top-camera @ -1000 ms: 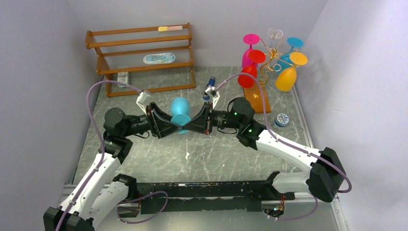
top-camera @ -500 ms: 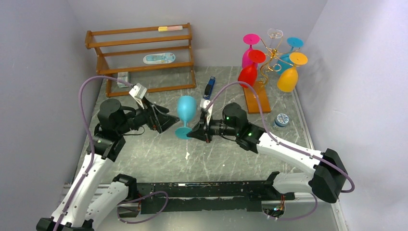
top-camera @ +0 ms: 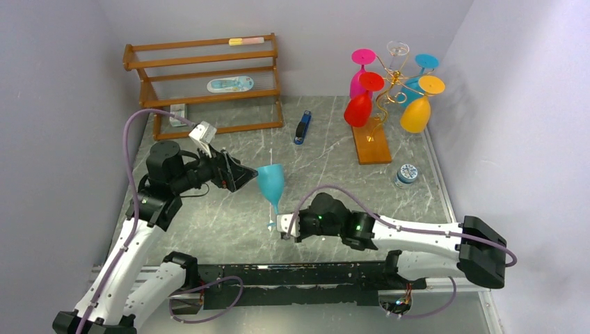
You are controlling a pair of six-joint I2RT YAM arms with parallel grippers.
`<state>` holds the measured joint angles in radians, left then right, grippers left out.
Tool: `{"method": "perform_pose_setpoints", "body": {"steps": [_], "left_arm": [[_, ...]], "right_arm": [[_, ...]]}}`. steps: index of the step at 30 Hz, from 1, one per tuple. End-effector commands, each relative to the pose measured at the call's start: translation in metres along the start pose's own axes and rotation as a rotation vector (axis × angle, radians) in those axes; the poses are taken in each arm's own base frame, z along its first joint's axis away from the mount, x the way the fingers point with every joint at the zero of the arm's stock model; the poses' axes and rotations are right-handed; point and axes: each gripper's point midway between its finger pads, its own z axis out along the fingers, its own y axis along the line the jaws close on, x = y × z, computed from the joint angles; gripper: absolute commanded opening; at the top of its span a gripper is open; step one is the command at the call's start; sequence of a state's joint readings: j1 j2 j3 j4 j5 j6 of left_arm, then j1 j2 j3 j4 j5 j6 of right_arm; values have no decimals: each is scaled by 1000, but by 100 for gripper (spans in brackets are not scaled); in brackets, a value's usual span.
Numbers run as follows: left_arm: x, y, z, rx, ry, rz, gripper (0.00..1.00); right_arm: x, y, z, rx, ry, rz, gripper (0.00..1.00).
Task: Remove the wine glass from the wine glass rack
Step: Place the wine glass at the center of the board.
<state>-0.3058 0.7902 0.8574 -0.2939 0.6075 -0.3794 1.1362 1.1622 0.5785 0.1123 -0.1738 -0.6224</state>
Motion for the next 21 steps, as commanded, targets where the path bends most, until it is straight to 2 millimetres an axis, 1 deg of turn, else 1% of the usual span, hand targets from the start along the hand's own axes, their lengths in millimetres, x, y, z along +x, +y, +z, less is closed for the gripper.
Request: {"method": "perform_pose_setpoints", "body": {"steps": [1, 5, 7, 9, 11, 12, 17, 21], "left_arm": [[-1, -12, 2, 71, 41, 25, 97], [5, -23, 7, 161, 104, 11, 95], [5, -29, 7, 205, 117, 12, 96], [4, -37, 7, 255, 126, 16, 96], [9, -50, 3, 352, 159, 29, 96], [12, -51, 2, 371, 178, 36, 96], [30, -45, 4, 350, 304, 63, 95], [30, -36, 9, 303, 352, 99, 94]], "right_arm": [[-12, -24, -11, 155, -25, -279, 0], [-14, -17, -12, 167, -42, -358, 0], [-10, -18, -13, 178, -19, -370, 0], [-9, -16, -12, 174, -16, -373, 0], [-9, -13, -12, 171, -28, -371, 0], [-10, -13, -12, 172, -34, -370, 0], [-9, -6, -11, 155, -48, -388, 0], [-2, -1, -8, 141, -33, -419, 0]]}}
